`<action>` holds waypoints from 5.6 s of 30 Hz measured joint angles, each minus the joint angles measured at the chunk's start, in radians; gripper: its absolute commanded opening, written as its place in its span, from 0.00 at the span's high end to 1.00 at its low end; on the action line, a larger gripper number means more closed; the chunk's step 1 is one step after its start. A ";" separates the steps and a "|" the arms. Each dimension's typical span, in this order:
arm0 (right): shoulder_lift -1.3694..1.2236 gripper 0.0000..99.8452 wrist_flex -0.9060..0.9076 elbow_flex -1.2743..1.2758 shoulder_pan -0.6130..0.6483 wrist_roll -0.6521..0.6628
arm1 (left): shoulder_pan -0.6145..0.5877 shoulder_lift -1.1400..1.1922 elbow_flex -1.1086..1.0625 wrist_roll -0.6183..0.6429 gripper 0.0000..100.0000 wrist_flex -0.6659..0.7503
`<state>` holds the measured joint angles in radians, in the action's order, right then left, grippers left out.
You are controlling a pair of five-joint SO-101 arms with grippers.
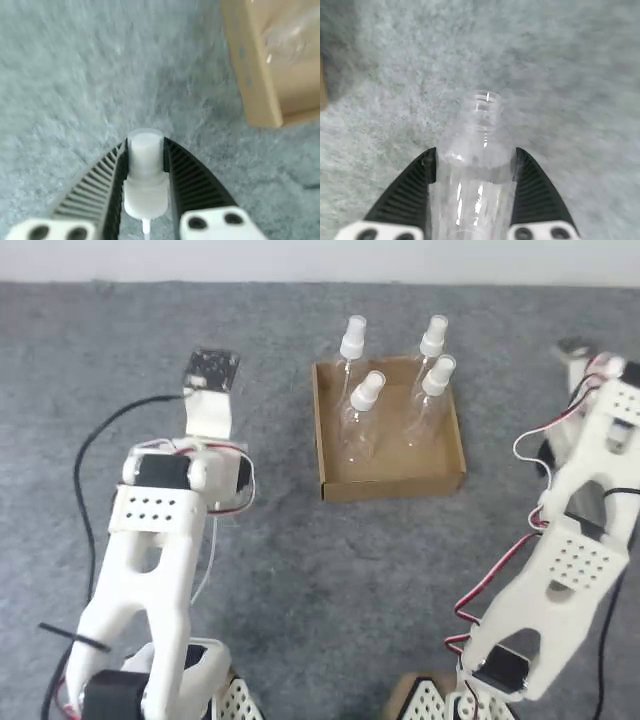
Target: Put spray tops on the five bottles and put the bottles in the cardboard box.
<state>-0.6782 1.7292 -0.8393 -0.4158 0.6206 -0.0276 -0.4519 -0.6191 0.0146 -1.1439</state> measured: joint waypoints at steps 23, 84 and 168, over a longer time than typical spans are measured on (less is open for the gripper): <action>1.287 1.00 -0.273 1.033 0.577 -0.258 | -0.005 -0.410 0.399 0.061 0.99 -0.288; 1.580 0.99 -1.361 1.913 1.241 -0.555 | 0.081 -0.483 0.058 0.388 0.99 0.226; 1.587 0.99 -1.703 2.099 1.175 -0.600 | -0.092 -0.697 -0.044 0.078 0.83 0.006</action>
<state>0.9083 0.0261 1.2597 0.7595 0.0207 -0.1197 -1.1485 -0.6636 0.0928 -1.1377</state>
